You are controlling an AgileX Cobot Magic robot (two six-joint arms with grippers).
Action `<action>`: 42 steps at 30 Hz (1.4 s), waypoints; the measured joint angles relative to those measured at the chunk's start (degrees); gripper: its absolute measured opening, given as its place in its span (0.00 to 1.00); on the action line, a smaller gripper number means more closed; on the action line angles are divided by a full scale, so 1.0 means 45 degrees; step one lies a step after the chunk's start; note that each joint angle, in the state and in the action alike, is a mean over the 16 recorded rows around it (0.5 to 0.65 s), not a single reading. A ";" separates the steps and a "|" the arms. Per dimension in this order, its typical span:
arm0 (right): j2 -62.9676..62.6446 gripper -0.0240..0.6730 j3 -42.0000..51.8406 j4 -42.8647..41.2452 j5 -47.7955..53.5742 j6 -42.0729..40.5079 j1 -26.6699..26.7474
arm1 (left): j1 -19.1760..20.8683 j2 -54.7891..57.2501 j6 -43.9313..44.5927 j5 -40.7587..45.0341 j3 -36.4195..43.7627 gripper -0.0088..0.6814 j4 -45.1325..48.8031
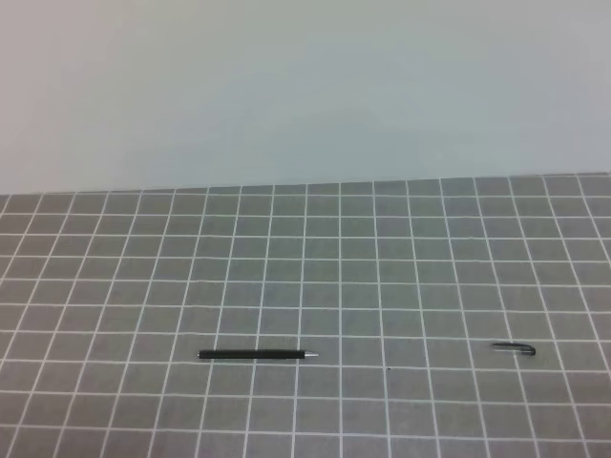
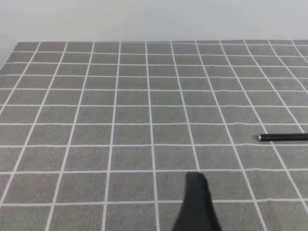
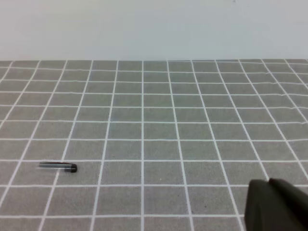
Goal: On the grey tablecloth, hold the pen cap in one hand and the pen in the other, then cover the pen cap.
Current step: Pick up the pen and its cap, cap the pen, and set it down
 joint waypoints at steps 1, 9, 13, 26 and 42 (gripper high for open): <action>0.0000 0.03 0.0000 0.0000 0.0000 0.0000 0.0000 | 0.0000 0.0000 0.0000 0.0000 0.0000 0.69 0.0000; 0.0000 0.03 0.0000 0.0000 0.0000 0.0000 0.0000 | 0.0000 0.0000 0.0000 0.0000 0.0000 0.69 0.0000; 0.0000 0.03 0.0000 0.0000 0.0000 0.0000 0.0000 | 0.0000 0.0000 0.0000 0.0000 0.0000 0.69 0.0000; 0.0000 0.03 0.0000 0.0000 -0.0010 0.0000 0.0000 | 0.0000 0.0000 0.0000 -0.0063 0.0000 0.69 0.0000; 0.0000 0.03 0.0000 -0.0007 -0.0092 -0.0252 0.0000 | 0.0000 0.0000 0.0000 -0.4257 0.0000 0.69 -0.0010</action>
